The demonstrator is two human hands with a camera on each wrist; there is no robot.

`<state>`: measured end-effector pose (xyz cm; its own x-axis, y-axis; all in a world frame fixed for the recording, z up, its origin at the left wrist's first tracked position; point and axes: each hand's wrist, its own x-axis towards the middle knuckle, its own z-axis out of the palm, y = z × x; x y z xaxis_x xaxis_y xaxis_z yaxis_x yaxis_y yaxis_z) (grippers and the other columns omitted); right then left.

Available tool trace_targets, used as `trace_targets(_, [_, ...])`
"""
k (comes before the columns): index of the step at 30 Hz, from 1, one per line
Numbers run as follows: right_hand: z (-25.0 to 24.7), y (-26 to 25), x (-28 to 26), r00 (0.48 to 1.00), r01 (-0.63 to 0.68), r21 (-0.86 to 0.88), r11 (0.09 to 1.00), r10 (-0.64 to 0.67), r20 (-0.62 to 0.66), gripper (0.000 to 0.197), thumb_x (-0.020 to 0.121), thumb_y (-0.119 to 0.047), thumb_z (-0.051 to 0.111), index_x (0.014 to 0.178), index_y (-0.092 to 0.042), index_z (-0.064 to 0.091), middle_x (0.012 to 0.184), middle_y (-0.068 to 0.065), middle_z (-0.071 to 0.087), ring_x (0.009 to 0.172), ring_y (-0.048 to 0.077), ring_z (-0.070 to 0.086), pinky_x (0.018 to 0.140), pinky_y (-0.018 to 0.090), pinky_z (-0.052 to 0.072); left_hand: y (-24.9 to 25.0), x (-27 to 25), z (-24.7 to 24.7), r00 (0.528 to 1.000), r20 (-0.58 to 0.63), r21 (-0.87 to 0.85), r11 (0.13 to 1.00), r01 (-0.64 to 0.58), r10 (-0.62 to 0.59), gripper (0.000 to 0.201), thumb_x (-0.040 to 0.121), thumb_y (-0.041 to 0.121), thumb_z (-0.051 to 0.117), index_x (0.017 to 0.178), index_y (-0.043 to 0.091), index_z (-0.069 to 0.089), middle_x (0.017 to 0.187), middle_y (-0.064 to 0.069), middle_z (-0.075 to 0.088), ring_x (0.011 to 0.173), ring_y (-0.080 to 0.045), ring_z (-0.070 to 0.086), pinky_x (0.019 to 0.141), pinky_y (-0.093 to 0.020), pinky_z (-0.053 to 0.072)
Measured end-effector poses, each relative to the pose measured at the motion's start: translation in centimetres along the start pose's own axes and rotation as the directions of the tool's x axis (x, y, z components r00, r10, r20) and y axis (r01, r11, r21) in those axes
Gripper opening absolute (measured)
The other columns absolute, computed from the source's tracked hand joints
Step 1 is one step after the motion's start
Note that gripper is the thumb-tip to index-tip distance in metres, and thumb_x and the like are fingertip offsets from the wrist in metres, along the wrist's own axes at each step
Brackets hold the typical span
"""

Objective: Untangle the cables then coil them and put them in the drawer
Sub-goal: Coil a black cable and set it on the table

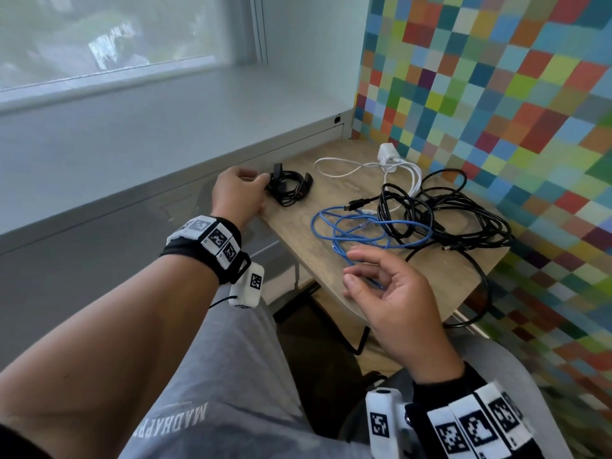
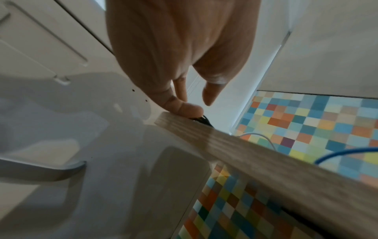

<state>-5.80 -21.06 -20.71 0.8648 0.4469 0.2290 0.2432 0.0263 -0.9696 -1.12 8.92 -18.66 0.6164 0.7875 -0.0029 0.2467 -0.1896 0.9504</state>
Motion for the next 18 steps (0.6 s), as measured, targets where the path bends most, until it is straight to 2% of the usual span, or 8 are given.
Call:
trace_targets(3, [0.0, -0.1, -0.1, 1.000, 0.004, -0.011, 1.000, -0.004, 0.005, 0.031, 0.091, -0.003, 0.076, 0.114, -0.023, 0.073, 0.116, 0.003, 0.072, 0.104, 0.022, 0.073, 0.081, 0.047, 0.065, 0.3, -1.3, -0.1, 0.989, 0.034, 0.202, 0.969, -0.145, 0.141, 0.018, 0.084, 0.031, 0.071, 0.101, 0.028, 0.074, 0.101, 0.009, 0.068, 0.090, -0.016, 0.067, 0.084, -0.034, 0.057])
trace_targets(6, [0.0, -0.2, -0.2, 1.000, 0.004, -0.011, 1.000, -0.004, 0.007, 0.031, 0.091, -0.003, 0.076, 0.114, -0.023, 0.073, 0.115, 0.002, 0.072, 0.104, 0.021, 0.073, 0.081, 0.046, 0.065, 0.1, -1.9, 0.5, 0.953, 0.132, 0.385, 0.872, -0.303, 0.273, 0.018, 0.087, 0.023, 0.070, 0.104, 0.029, 0.076, 0.109, 0.007, 0.054, 0.096, -0.013, 0.056, 0.088, -0.023, 0.042])
trace_targets(9, [0.0, -0.2, -0.2, 1.000, -0.001, -0.004, 1.000, 0.001, 0.004, 0.031, 0.091, -0.002, 0.075, 0.114, -0.022, 0.073, 0.116, 0.001, 0.072, 0.104, 0.020, 0.073, 0.081, 0.046, 0.065, 0.5, -2.1, 1.0, 0.928, 0.231, 0.478, 0.796, -0.371, 0.293, 0.027, 0.086, 0.031, 0.072, 0.113, 0.035, 0.074, 0.113, 0.009, 0.049, 0.103, -0.016, 0.057, 0.094, -0.027, 0.045])
trace_targets(13, [0.0, -0.1, -0.2, 1.000, -0.004, -0.004, 1.000, 0.004, 0.005, 0.031, 0.091, -0.003, 0.076, 0.114, -0.023, 0.073, 0.117, 0.003, 0.072, 0.104, 0.021, 0.073, 0.082, 0.049, 0.064, 1.5, -2.0, 1.4, 0.899, 0.349, 0.596, 0.677, -0.432, 0.266, 0.039, 0.088, 0.041, 0.067, 0.126, 0.039, 0.069, 0.129, 0.002, 0.048, 0.115, -0.023, 0.058, 0.101, -0.032, 0.047])
trace_targets(16, [0.0, 0.0, -0.2, 1.000, -0.001, -0.007, 1.000, 0.001, 0.006, 0.031, 0.091, -0.003, 0.076, 0.114, -0.023, 0.073, 0.117, 0.002, 0.072, 0.104, 0.021, 0.073, 0.081, 0.050, 0.064, 2.1, -2.1, 1.4, 0.875, 0.423, 0.630, 0.617, -0.472, 0.237, 0.040, 0.090, 0.040, 0.062, 0.129, 0.034, 0.069, 0.137, -0.001, 0.043, 0.121, -0.025, 0.054, 0.105, -0.032, 0.042])
trace_targets(18, [0.0, 0.0, -0.1, 1.000, -0.001, -0.005, 1.000, 0.001, 0.004, 0.031, 0.091, -0.002, 0.075, 0.114, -0.023, 0.073, 0.116, 0.002, 0.072, 0.104, 0.021, 0.073, 0.081, 0.050, 0.064, 2.1, -1.9, 1.3, 0.863, 0.445, 0.649, 0.577, -0.496, 0.240, 0.040, 0.089, 0.038, 0.062, 0.128, 0.031, 0.070, 0.136, -0.002, 0.043, 0.119, -0.026, 0.055, 0.100, -0.031, 0.043])
